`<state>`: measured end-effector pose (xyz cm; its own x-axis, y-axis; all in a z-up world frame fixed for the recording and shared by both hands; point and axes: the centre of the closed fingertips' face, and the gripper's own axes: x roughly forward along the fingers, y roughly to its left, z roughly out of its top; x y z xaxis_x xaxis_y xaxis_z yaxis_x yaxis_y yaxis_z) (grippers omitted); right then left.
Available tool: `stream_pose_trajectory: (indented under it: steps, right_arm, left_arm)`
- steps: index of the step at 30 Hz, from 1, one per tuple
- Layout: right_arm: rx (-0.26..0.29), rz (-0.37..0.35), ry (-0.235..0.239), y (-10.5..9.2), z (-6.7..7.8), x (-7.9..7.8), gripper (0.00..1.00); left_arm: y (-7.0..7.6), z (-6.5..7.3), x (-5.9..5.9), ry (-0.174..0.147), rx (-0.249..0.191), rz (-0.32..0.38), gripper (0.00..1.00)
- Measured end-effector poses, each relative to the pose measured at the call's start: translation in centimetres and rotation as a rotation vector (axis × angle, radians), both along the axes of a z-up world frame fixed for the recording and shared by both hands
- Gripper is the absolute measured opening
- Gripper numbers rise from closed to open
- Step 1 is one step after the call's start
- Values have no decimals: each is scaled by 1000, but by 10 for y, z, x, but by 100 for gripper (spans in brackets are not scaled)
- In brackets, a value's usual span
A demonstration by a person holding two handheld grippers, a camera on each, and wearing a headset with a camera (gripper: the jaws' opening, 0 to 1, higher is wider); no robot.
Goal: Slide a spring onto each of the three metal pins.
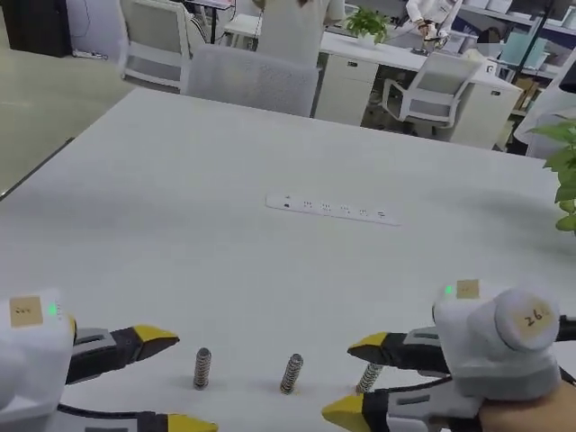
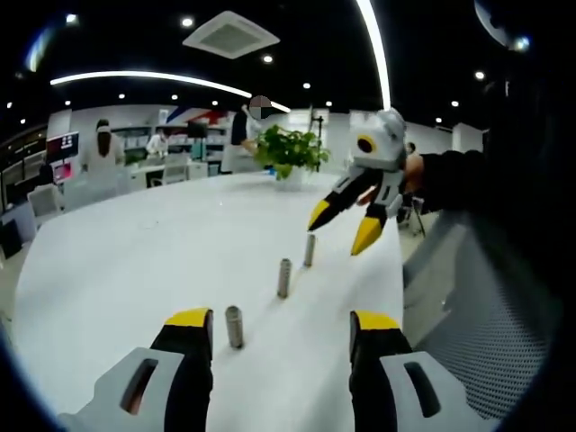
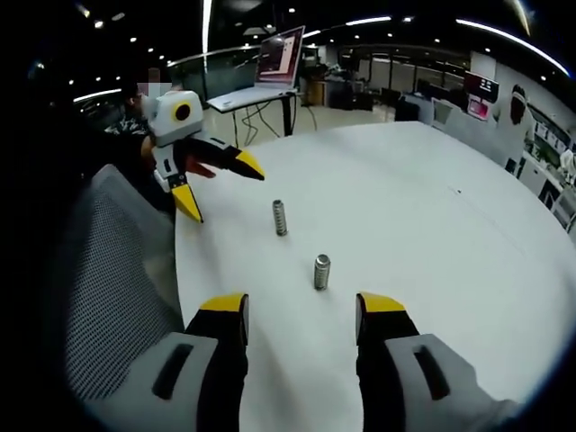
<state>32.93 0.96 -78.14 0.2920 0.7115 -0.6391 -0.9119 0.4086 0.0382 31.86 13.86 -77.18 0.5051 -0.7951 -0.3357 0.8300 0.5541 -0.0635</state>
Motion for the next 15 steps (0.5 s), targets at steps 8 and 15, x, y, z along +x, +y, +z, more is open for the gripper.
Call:
stream_pose_trajectory:
  steps: [8,15]
  right_arm:
    - [33,-42,27,-25,-6,-11,45]
    - [38,-108,32,-46,-11,-9,46]
  left_arm:
    - [3,-2,-2,7,-2,11,58]
    - [4,-4,-3,15,-1,16,59]
